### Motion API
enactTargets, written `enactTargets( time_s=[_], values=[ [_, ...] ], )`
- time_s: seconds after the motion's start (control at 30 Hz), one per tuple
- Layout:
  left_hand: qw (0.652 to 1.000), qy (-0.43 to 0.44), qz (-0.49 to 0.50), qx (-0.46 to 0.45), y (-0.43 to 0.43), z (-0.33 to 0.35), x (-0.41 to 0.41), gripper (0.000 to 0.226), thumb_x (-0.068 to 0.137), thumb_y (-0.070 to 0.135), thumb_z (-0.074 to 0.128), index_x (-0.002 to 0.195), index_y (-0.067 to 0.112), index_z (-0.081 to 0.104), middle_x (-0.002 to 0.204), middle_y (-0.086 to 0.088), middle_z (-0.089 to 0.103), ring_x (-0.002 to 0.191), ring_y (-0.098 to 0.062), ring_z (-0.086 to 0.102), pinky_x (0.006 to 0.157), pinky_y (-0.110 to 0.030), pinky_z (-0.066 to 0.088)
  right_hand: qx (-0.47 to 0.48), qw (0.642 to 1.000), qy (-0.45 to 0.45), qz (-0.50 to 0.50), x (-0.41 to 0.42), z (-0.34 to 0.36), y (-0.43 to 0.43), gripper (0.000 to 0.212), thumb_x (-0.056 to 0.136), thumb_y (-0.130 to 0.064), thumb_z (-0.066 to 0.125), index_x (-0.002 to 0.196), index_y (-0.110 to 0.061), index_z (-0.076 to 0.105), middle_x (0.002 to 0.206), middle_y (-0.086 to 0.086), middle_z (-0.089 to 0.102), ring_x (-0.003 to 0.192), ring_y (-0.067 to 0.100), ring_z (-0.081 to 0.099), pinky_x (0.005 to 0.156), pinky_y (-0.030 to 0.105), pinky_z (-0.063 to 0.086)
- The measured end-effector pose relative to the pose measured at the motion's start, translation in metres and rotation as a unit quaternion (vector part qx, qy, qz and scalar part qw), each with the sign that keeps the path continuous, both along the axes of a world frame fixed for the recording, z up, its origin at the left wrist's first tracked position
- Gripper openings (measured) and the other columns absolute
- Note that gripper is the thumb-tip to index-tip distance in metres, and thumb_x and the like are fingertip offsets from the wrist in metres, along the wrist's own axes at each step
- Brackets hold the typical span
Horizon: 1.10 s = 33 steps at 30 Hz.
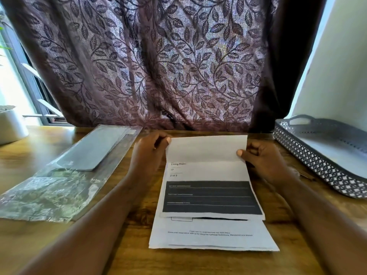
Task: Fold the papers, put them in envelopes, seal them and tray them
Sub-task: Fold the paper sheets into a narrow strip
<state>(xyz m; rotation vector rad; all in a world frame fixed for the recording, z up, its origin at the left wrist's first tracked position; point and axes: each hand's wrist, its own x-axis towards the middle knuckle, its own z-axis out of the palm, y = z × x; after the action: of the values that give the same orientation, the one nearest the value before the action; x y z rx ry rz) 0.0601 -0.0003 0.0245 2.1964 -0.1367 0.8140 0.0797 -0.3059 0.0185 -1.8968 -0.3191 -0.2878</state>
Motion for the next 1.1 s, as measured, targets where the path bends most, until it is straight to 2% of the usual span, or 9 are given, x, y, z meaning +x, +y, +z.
enactTargets(
  time_s=[0.13,0.23,0.33,0.53,0.8,0.9,0.97,1.03,1.1],
  values=[
    [0.972,0.087,-0.137,-0.171,-0.0022,0.0004,0.0010,0.021,0.097,0.030,0.060,0.114,0.018,0.063,0.104,0.008,0.074,0.089,-0.011,0.074,0.077,-0.036,0.062,0.076,0.997,0.016,-0.019,0.0020,-0.0004,0.0019,0.017,0.091,-0.010,0.070,0.106,-0.017,0.075,0.103,0.002,0.079,0.095,0.021,0.076,0.090,0.049,0.060],
    [0.960,0.104,-0.181,-0.187,-0.0055,-0.0024,0.0013,0.008,0.096,0.013,0.062,0.102,0.016,0.067,0.100,0.003,0.076,0.086,-0.014,0.075,0.071,-0.032,0.062,0.107,0.993,0.028,-0.032,0.0029,0.0000,0.0017,0.021,0.092,-0.013,0.069,0.113,-0.008,0.072,0.107,0.005,0.078,0.096,0.023,0.076,0.089,0.048,0.060],
    [0.961,0.117,-0.170,-0.187,-0.0060,-0.0043,0.0023,0.016,0.095,0.008,0.063,0.091,0.023,0.067,0.099,-0.003,0.077,0.085,-0.016,0.076,0.073,-0.035,0.061,0.129,0.990,0.039,-0.032,0.0020,0.0005,0.0034,0.018,0.094,-0.012,0.068,0.111,-0.009,0.072,0.104,0.005,0.078,0.093,0.023,0.076,0.085,0.045,0.061],
    [0.954,0.146,-0.167,-0.201,-0.0034,-0.0061,0.0034,0.018,0.098,0.014,0.059,0.115,0.011,0.065,0.108,-0.006,0.076,0.094,-0.022,0.075,0.083,-0.052,0.060,0.168,0.983,0.077,0.020,0.0003,0.0012,0.0058,0.024,0.089,-0.001,0.069,0.109,-0.014,0.070,0.105,0.006,0.078,0.098,0.025,0.075,0.082,0.040,0.061],
    [0.916,0.156,-0.203,-0.308,-0.0051,-0.0055,0.0035,0.021,0.097,0.003,0.058,0.111,0.017,0.063,0.110,-0.009,0.075,0.098,-0.026,0.073,0.086,-0.041,0.059,0.218,0.971,0.098,0.030,0.0014,-0.0002,0.0067,0.022,0.092,0.002,0.064,0.107,-0.010,0.072,0.109,0.013,0.077,0.103,0.031,0.073,0.091,0.046,0.056],
    [0.894,0.160,-0.219,-0.357,-0.0046,-0.0056,0.0021,0.026,0.095,-0.002,0.057,0.116,0.012,0.065,0.110,-0.012,0.075,0.098,-0.031,0.072,0.088,-0.044,0.058,0.232,0.965,0.113,0.036,0.0012,-0.0005,0.0062,0.021,0.092,0.003,0.063,0.106,-0.009,0.073,0.109,0.015,0.076,0.100,0.033,0.073,0.089,0.047,0.057],
    [0.888,0.156,-0.222,-0.370,-0.0045,-0.0049,0.0005,0.026,0.095,-0.004,0.055,0.108,0.012,0.070,0.103,-0.012,0.076,0.093,-0.032,0.070,0.085,-0.043,0.057,0.237,0.963,0.119,0.041,-0.0002,0.0004,0.0071,0.020,0.092,0.004,0.061,0.097,-0.008,0.076,0.102,0.015,0.077,0.092,0.032,0.074,0.083,0.045,0.059],
    [0.880,0.151,-0.219,-0.394,-0.0053,-0.0029,-0.0025,0.032,0.095,-0.003,0.050,0.086,0.014,0.075,0.087,-0.011,0.074,0.078,-0.029,0.066,0.074,-0.039,0.054,0.235,0.964,0.121,0.036,-0.0016,0.0017,0.0079,0.024,0.092,0.005,0.057,0.088,-0.006,0.078,0.094,0.016,0.077,0.084,0.031,0.072,0.080,0.046,0.060],
    [0.874,0.145,-0.216,-0.410,-0.0047,-0.0013,-0.0036,0.035,0.095,0.004,0.047,0.076,0.012,0.075,0.081,-0.015,0.070,0.073,-0.030,0.062,0.069,-0.036,0.051,0.241,0.961,0.132,0.033,-0.0016,0.0030,0.0082,0.029,0.094,0.004,0.049,0.087,0.001,0.076,0.102,0.020,0.076,0.090,0.033,0.071,0.085,0.048,0.058]
  ],
)
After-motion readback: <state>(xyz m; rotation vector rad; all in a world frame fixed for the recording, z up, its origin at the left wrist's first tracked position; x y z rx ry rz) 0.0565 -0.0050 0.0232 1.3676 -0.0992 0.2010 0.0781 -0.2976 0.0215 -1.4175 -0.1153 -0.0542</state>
